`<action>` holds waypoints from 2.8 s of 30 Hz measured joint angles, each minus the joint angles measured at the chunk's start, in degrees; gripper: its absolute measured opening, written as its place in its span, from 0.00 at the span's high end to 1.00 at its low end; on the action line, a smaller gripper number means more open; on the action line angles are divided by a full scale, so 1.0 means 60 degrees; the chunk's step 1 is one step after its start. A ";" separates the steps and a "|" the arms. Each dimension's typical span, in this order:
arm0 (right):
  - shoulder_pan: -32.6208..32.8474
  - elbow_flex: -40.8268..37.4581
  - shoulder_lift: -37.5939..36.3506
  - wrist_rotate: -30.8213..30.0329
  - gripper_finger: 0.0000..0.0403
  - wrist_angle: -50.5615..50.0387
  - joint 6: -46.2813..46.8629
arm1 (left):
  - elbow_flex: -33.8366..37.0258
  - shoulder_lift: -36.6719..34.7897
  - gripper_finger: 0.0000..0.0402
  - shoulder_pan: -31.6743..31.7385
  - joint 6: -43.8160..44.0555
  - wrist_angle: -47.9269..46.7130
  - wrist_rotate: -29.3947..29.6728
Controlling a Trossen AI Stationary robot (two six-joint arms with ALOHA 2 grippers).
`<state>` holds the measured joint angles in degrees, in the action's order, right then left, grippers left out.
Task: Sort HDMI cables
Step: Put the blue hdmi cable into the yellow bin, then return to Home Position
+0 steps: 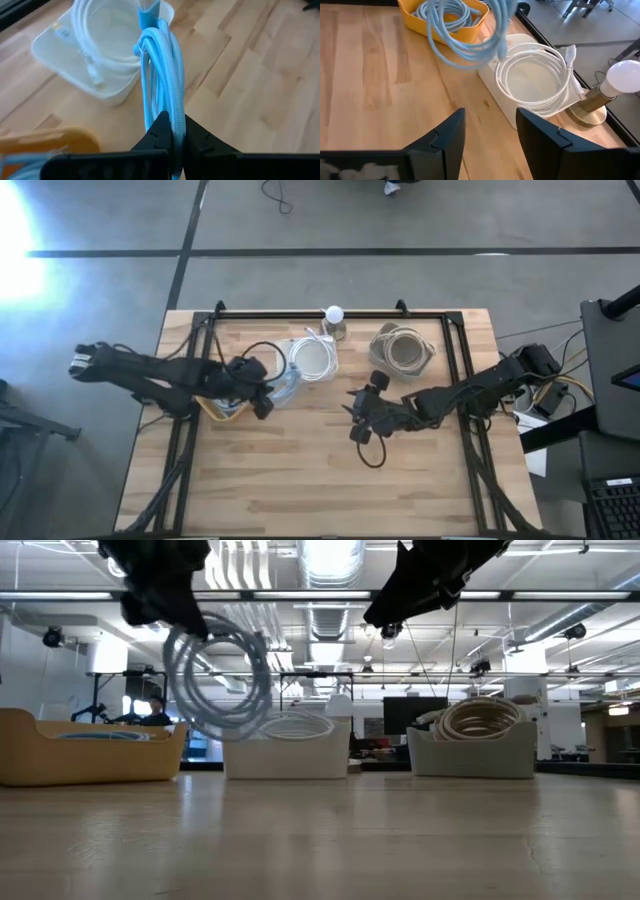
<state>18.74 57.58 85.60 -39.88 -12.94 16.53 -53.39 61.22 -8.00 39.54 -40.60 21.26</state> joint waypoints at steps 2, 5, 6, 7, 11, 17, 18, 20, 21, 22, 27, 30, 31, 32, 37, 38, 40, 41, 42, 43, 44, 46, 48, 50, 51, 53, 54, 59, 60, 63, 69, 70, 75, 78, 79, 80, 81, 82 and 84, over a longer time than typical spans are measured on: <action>-0.0012 -0.0008 0.0000 -0.0028 0.58 -0.0006 0.0000 | -0.0115 -0.0387 0.97 -0.0017 0.0168 -0.0485 -0.0032; -0.0018 -0.0043 0.0000 -0.0061 0.57 -0.0027 -0.0003 | -0.0472 -0.1047 0.97 -0.0060 0.0242 -0.1122 -0.0040; -0.0015 -0.0047 0.0000 -0.0061 0.57 -0.0027 0.0000 | -0.0614 -0.1246 0.97 -0.0060 0.0262 -0.1462 -0.0088; -0.0015 -0.0051 0.0000 -0.0061 0.57 -0.0027 -0.0001 | -0.0752 -0.1429 0.97 -0.0057 0.0345 -0.1924 -0.0174; -0.0018 -0.0062 0.0000 -0.0061 0.58 -0.0027 0.0000 | -0.1238 -0.2047 0.97 -0.0060 0.0935 -0.4092 -0.0425; -0.0018 -0.0065 0.0000 -0.0065 0.57 -0.0027 0.0000 | -0.1231 -0.2687 0.97 -0.0060 0.2178 -0.6304 -0.0401; -0.0018 -0.0066 0.0000 -0.0065 0.57 -0.0027 0.0000 | -0.1152 -0.2760 0.97 -0.0060 0.2291 -0.6449 -0.0429; -0.0018 -0.0066 0.0000 -0.0065 0.57 -0.0027 0.0000 | -0.0935 -0.2893 0.97 -0.0060 0.2423 -0.6480 -0.0472; -0.0018 -0.0066 0.0000 -0.0069 0.58 -0.0027 0.0000 | -0.0824 -0.2943 0.97 -0.0060 0.2454 -0.6409 -0.0499; -0.0022 -0.0066 0.0000 -0.0069 0.58 -0.0025 0.0000 | -0.0694 -0.2974 0.97 -0.0060 0.2478 -0.6342 -0.0543; -0.0022 -0.0080 0.0000 -0.0072 0.57 -0.0025 0.0000 | -0.0154 -0.3003 0.97 -0.0060 0.2363 -0.5683 -0.1113; -0.0022 -0.0080 0.0000 -0.0072 0.57 -0.0023 0.0000 | 0.0034 -0.2997 0.97 -0.0060 0.2249 -0.5635 -0.1510; -0.0022 -0.0080 0.0000 -0.0072 0.58 -0.0023 0.0000 | 0.0080 -0.2987 0.97 -0.0061 0.2249 -0.5629 -0.1637; -0.0022 -0.0080 0.0000 -0.0072 0.58 -0.0023 0.0000 | 0.0139 -0.2982 0.97 -0.0060 0.2246 -0.5623 -0.1733; -0.0022 -0.0080 0.0000 -0.0072 0.57 -0.0025 -0.0004 | 0.0611 -0.2983 0.97 -0.0064 0.1943 -0.5755 -0.1795; -0.0022 -0.0080 0.0000 -0.0072 0.57 -0.0023 -0.0004 | 0.0726 -0.2982 0.97 -0.0064 0.1887 -0.5748 -0.1787; -0.0022 -0.0082 0.0000 -0.0076 0.57 -0.0023 -0.0004 | 0.0948 -0.2953 0.96 -0.0064 0.1899 -0.5756 -0.1713; -0.0022 -0.0080 0.0000 -0.0076 0.58 -0.0023 -0.0004 | 0.1045 -0.2942 0.94 -0.0060 0.1921 -0.5817 -0.1659; -0.0022 -0.0081 0.0000 -0.0076 0.58 -0.0023 -0.0004 | 0.1139 -0.2944 0.92 -0.0064 0.1925 -0.5871 -0.1617; -0.0022 -0.0081 0.0000 -0.0076 0.58 -0.0023 -0.0004 | 0.1214 -0.2956 0.90 -0.0060 0.1927 -0.5922 -0.1594; -0.0022 -0.0080 0.0000 -0.0076 0.58 -0.0022 -0.0004 | 0.1298 -0.2947 0.88 -0.0060 0.1928 -0.5900 -0.1546; -0.0022 -0.0083 0.0000 -0.0076 0.59 -0.0023 -0.0004 | 0.1410 -0.2923 0.83 -0.0060 0.1971 -0.5889 -0.1509; -0.0022 -0.0082 0.0000 -0.0076 0.59 -0.0022 -0.0004 | 0.1433 -0.2916 0.79 -0.0060 0.2001 -0.5907 -0.1472; -0.0022 -0.0081 0.0000 -0.0076 0.58 -0.0020 -0.0004 | 0.1394 -0.2916 0.75 -0.0060 0.1979 -0.5922 -0.1475; -0.0022 -0.0080 0.0000 -0.0076 0.58 -0.0020 -0.0004 | 0.1331 -0.2919 0.74 -0.0060 0.1925 -0.5947 -0.1493; -0.0022 -0.0084 0.0000 -0.0076 0.58 -0.0020 -0.0004 | 0.1144 -0.2920 0.72 -0.0060 0.1921 -0.6100 -0.1431; -0.0022 -0.0083 0.0000 -0.0076 0.58 -0.0019 -0.0007 | 0.1020 -0.2920 0.71 -0.0060 0.1923 -0.6250 -0.1315; -0.0022 -0.0081 0.0000 -0.0076 0.59 -0.0017 -0.0037 | 0.0331 -0.2912 0.69 -0.0060 0.1972 -0.6715 -0.0319; -0.0022 -0.0082 0.0000 -0.0076 0.59 -0.0019 -0.0036 | 0.0188 -0.2919 0.69 -0.0060 0.1972 -0.6746 -0.0155; -0.0022 -0.0084 0.0000 -0.0076 0.59 -0.0019 -0.0038 | -0.0157 -0.2920 0.69 -0.0060 0.1987 -0.6747 0.0165; -0.0022 -0.0084 0.0000 -0.0076 0.60 -0.0020 -0.0047 | -0.0681 -0.2916 0.69 -0.0061 0.1945 -0.6712 0.1534; -0.0022 -0.0084 0.0000 -0.0076 0.60 -0.0016 -0.0087 | -0.0726 -0.2920 0.69 -0.0060 0.1943 -0.6663 0.1927; -0.0022 -0.0078 -0.0005 -0.0098 0.62 -0.0020 -0.0368 | -0.0760 -0.2912 0.69 -0.0064 0.1575 -0.5662 0.3822; -0.0025 0.0041 -0.0120 -0.0098 0.63 -0.0027 -0.0662 | -0.0756 -0.2802 0.71 -0.0064 0.0494 -0.4789 0.3996; -0.0025 0.0097 -0.0215 -0.0098 0.64 -0.0031 -0.0839 | -0.0756 -0.2759 0.71 -0.0064 0.0201 -0.4488 0.3996; -0.0022 0.0148 -0.0359 -0.0098 0.64 -0.0034 -0.1047 | -0.0756 -0.2713 0.72 -0.0064 -0.0037 -0.4201 0.3978; -0.0022 0.0170 -0.0523 -0.0095 0.65 -0.0034 -0.1220 | -0.0753 -0.2671 0.74 -0.0067 -0.0263 -0.3928 0.3967; -0.0025 0.0187 -0.0692 -0.0097 0.65 -0.0034 -0.1326 | -0.0753 -0.2636 0.75 -0.0070 -0.0492 -0.3697 0.3967; -0.0027 0.0144 -0.1126 -0.0089 0.67 -0.0049 -0.1510 | -0.0753 -0.2595 0.79 -0.0071 -0.0893 -0.3399 0.3934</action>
<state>18.58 58.44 78.85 -40.41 -13.23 7.47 -57.91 45.65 -8.43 34.19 -60.99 44.86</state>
